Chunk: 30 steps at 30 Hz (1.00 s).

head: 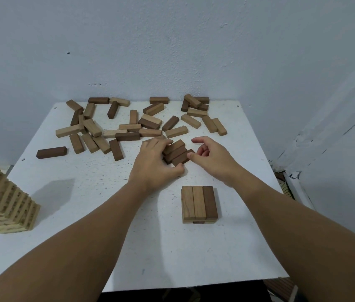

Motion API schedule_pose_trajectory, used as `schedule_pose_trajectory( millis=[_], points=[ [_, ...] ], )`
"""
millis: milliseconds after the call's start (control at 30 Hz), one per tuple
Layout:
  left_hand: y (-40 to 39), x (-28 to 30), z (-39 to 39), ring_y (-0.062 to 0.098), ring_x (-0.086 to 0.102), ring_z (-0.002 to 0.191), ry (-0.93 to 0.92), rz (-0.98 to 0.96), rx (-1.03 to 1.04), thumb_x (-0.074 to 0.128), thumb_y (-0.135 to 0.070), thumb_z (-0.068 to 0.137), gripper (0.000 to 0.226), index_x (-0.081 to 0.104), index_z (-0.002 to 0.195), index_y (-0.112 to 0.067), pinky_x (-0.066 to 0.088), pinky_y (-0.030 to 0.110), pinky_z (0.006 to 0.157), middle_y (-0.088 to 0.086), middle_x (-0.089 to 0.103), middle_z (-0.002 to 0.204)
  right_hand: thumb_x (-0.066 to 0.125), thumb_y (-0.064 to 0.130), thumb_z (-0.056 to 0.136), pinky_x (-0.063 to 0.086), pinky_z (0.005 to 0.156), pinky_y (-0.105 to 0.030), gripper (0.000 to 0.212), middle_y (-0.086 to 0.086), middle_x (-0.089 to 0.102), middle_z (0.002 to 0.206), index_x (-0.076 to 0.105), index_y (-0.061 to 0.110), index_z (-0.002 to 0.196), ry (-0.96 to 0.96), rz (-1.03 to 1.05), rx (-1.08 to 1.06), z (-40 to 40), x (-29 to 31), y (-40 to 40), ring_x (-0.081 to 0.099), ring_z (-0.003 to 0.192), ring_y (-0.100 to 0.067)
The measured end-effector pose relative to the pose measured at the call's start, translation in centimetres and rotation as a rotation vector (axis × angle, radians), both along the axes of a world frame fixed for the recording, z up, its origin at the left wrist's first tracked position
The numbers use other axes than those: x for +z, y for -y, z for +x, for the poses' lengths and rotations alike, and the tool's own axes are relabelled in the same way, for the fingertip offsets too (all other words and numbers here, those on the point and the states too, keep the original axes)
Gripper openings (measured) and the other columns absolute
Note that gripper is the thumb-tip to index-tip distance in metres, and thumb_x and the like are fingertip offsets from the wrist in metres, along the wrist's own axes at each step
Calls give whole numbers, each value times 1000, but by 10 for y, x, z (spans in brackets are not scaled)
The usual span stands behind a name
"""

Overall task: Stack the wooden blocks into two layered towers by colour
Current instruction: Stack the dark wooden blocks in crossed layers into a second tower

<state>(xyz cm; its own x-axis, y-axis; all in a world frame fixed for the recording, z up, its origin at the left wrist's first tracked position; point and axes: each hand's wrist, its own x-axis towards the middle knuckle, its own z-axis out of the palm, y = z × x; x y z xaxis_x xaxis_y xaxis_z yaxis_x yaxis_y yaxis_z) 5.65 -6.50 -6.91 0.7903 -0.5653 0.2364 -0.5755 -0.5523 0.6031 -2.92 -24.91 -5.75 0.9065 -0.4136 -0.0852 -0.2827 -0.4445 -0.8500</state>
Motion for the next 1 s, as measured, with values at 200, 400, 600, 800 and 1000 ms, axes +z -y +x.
schedule_pose_trajectory(
  millis=[200, 400, 600, 800, 1000],
  points=[
    [-2, 3, -3, 8, 33, 131, -87, -28, -15, 69, -53, 68, 84, 51, 146, -28, 37, 31, 103, -12, 46, 139, 69, 25, 95, 52, 107, -37, 56, 7, 52, 132, 51, 37, 147, 3, -65, 58, -5, 5, 2, 53, 120, -8],
    [-5, 9, -5, 7, 27, 135, -162, -65, 34, 80, -47, 70, 88, 42, 148, -31, 37, 35, 110, -13, 38, 136, 55, 24, 101, -5, 129, -48, 64, 6, 30, 167, 32, 39, 159, -18, -203, 94, -10, 5, -7, 17, 156, -9],
    [-14, 9, -9, 11, 26, 137, -60, 46, 110, 79, -69, 72, 90, 48, 149, -35, 28, 37, 117, -13, 44, 142, 46, 24, 103, -16, 125, -47, 68, 7, 15, 172, 19, 35, 164, -100, -385, 197, -6, -5, -7, -5, 159, -9],
    [-17, -5, -18, 4, 34, 120, -60, -27, 221, 80, -68, 73, 67, 72, 129, -31, 41, 32, 107, -18, 49, 117, 39, 30, 106, -14, 124, -47, 59, 4, 4, 174, 25, 28, 163, -151, -542, 198, -2, -10, -5, -12, 159, -16],
    [-14, -4, -14, 10, 37, 124, -39, 38, 183, 70, -65, 85, 68, 61, 143, -30, 36, 30, 104, -13, 52, 126, 34, 35, 109, -14, 124, -48, 58, 7, 3, 173, 19, 29, 165, -171, -592, 222, -1, -13, -5, -11, 159, -16]
  ],
)
